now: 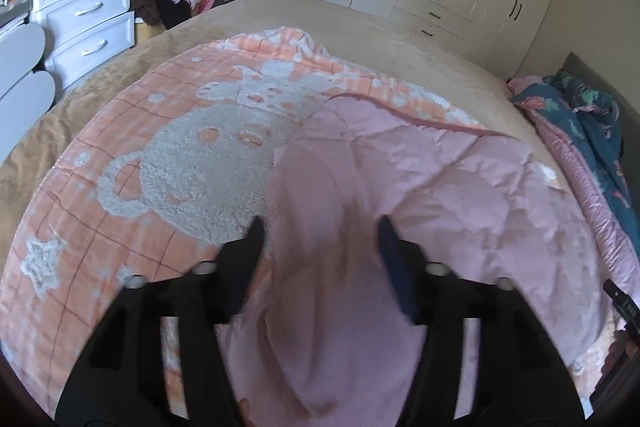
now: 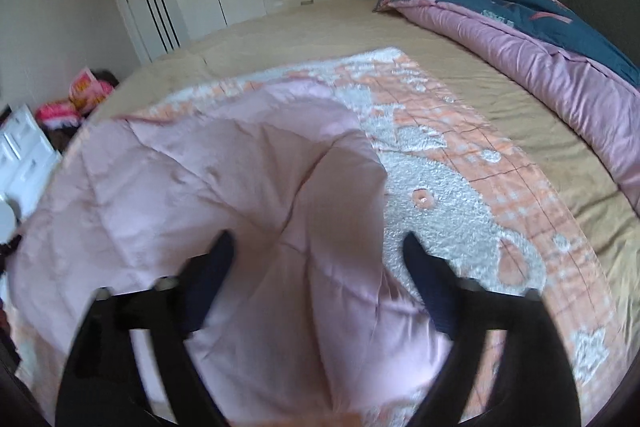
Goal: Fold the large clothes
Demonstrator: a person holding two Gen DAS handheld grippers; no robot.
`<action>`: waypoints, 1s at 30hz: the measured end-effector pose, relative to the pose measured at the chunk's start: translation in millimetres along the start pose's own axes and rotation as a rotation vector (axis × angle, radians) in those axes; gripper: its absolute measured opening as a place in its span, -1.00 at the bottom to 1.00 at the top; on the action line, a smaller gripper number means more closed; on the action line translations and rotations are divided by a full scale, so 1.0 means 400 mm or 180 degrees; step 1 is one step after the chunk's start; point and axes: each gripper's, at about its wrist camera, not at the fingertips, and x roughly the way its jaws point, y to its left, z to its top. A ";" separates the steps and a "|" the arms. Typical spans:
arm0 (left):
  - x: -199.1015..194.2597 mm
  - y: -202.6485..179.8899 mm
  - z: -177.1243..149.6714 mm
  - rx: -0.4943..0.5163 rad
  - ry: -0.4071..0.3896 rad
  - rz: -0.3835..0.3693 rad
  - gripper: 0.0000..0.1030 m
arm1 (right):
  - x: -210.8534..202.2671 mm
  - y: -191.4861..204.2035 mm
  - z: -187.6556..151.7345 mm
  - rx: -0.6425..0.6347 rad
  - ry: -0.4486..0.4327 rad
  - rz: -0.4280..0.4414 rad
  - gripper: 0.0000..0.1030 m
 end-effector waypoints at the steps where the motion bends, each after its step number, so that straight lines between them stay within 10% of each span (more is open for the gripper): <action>1: -0.010 -0.003 0.000 0.0006 -0.0012 -0.0013 0.25 | -0.014 0.002 0.002 0.0000 -0.0025 0.0015 0.89; 8: -0.111 -0.033 -0.008 0.0058 -0.0104 -0.0058 0.82 | -0.127 0.030 -0.003 -0.0003 -0.0148 0.0237 0.92; 30: -0.269 -0.063 -0.139 0.0217 -0.0120 -0.0075 0.82 | -0.343 0.054 -0.091 -0.0048 -0.0419 0.0403 0.92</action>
